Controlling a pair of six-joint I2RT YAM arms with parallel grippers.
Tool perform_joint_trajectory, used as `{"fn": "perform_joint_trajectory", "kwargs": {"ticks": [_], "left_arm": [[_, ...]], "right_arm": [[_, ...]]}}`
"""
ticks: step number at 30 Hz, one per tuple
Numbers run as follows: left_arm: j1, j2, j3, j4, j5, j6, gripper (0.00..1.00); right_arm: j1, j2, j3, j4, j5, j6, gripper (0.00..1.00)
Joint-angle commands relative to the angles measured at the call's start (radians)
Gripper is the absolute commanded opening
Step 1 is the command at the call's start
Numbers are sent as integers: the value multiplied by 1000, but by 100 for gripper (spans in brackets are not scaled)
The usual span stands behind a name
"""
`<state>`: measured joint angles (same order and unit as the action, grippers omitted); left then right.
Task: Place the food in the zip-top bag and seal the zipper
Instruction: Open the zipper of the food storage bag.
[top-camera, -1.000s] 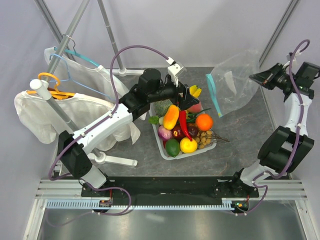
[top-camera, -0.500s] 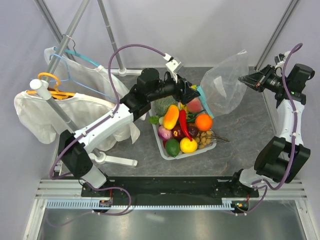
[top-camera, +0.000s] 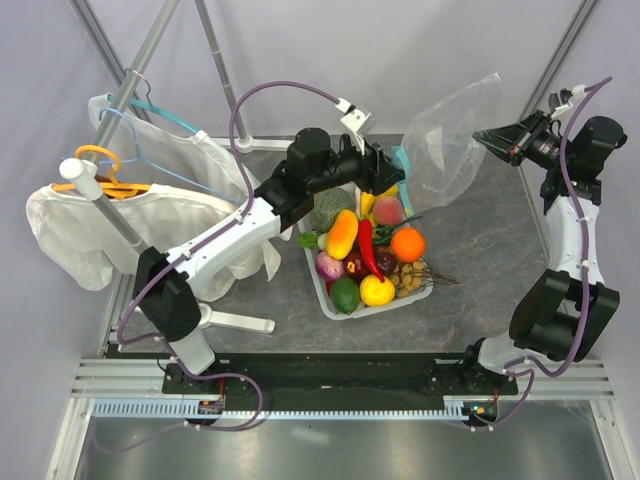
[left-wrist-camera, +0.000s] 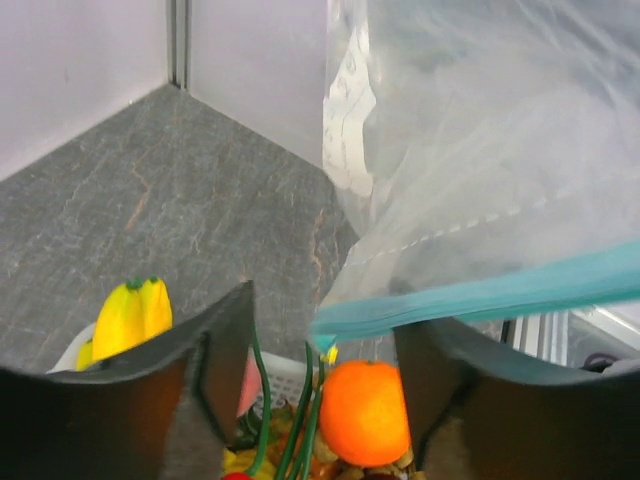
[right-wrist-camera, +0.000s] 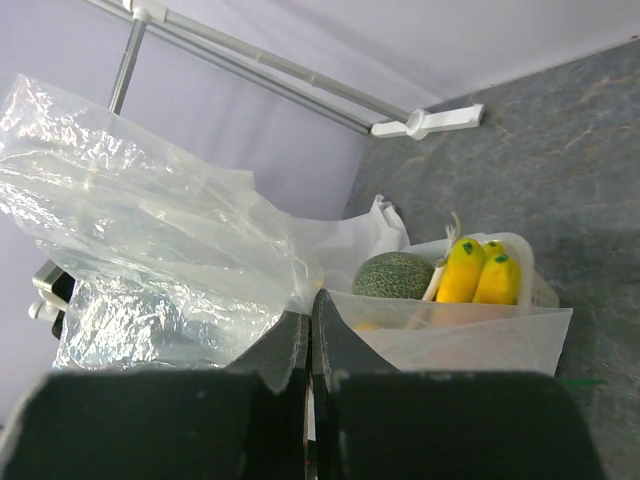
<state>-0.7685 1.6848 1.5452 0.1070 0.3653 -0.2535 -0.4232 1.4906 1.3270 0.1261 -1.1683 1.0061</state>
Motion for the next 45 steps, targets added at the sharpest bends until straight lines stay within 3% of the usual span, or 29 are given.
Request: {"fn": "perform_joint_trajectory", "kwargs": {"ticks": [1,2,4,5,6,8,9,10,13,15,17,20,24,27,33,35,39,45], "left_arm": [[18,7,90,77,-20,-59,57],[20,7,93,80,-14,-62,55],[24,4,90,89,12,-69,40],[26,3,87,91,29,-88,29],[32,0,82,89,78,-101,2],[34,-5,78,71,116,-163,2],[34,-7,79,59,132,-191,2],[34,-11,81,27,139,-223,2],[35,1,116,-67,63,-360,2],[35,9,153,-153,20,-423,2],[35,6,154,-179,-44,-472,2],[31,22,177,-204,-103,-507,2],[18,73,214,-277,-141,-538,2],[6,96,228,-277,-132,-533,2],[-5,122,245,-257,-134,-521,2],[-5,124,245,-248,-131,-521,2],[-6,121,234,-230,-117,-530,2],[-5,115,222,-191,-88,-541,2]], "right_arm": [[49,17,-8,179,-1,149,0],[55,14,-14,176,-1,149,0],[73,10,-34,168,-2,146,0],[77,10,-37,158,1,125,0],[81,14,-28,94,10,97,0],[84,37,4,-18,73,-52,2],[86,49,59,-166,116,-131,15],[89,63,99,-251,162,-203,46],[100,125,303,-579,434,-490,79],[100,134,416,-716,640,-642,86],[100,125,478,-808,752,-739,85],[100,55,515,-838,737,-866,81],[109,-65,411,-810,416,-925,68],[193,-136,347,-807,366,-928,67],[449,-168,298,-832,479,-986,81],[524,-158,301,-841,547,-998,82],[604,-156,282,-858,631,-1053,81],[621,-184,233,-870,717,-1094,76]]}}
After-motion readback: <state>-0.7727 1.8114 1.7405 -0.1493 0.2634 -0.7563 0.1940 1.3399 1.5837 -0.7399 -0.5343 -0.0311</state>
